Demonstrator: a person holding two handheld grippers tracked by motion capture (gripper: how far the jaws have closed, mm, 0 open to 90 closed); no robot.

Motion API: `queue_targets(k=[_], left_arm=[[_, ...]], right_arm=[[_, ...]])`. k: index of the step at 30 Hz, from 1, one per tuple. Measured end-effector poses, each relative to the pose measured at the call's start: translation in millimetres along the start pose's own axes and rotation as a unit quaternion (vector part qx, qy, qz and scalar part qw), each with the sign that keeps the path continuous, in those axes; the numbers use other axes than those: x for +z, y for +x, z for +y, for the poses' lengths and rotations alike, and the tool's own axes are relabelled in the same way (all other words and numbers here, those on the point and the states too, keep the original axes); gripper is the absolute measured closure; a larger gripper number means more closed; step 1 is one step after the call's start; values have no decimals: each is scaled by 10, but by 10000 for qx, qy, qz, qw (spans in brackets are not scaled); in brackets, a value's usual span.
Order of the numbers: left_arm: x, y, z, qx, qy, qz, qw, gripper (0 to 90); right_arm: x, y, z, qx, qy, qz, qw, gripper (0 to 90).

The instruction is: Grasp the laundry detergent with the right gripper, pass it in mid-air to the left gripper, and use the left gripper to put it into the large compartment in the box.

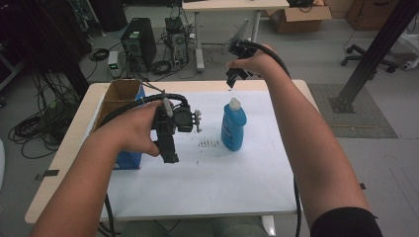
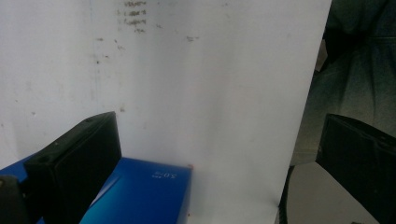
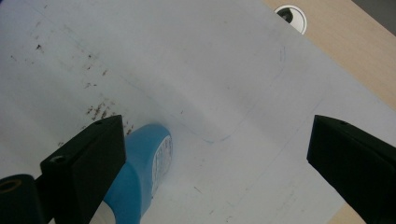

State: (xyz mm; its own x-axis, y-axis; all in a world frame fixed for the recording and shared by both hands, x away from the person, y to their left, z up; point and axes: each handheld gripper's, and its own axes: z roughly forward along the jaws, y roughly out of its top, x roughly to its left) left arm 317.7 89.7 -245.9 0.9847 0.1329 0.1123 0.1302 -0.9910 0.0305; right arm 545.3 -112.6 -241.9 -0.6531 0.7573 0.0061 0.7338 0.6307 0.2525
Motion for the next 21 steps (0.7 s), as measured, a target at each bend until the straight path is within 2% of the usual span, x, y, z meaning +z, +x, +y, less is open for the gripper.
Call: queue_targets(k=[8,11,21], left_arm=[[1,-10,-10,-7,20,9,10000,2],[-7,-21,-13,12,1,16,10000,2],[6,-38,-13,9,38,8,10000,2]], right_arm=[[-61,-19,-50,65,-85,-4,9999,47],[-100,-13,-113,69,-189,-1,9998,48],[-243,-45,-346,122,-254,-7,9996,47]])
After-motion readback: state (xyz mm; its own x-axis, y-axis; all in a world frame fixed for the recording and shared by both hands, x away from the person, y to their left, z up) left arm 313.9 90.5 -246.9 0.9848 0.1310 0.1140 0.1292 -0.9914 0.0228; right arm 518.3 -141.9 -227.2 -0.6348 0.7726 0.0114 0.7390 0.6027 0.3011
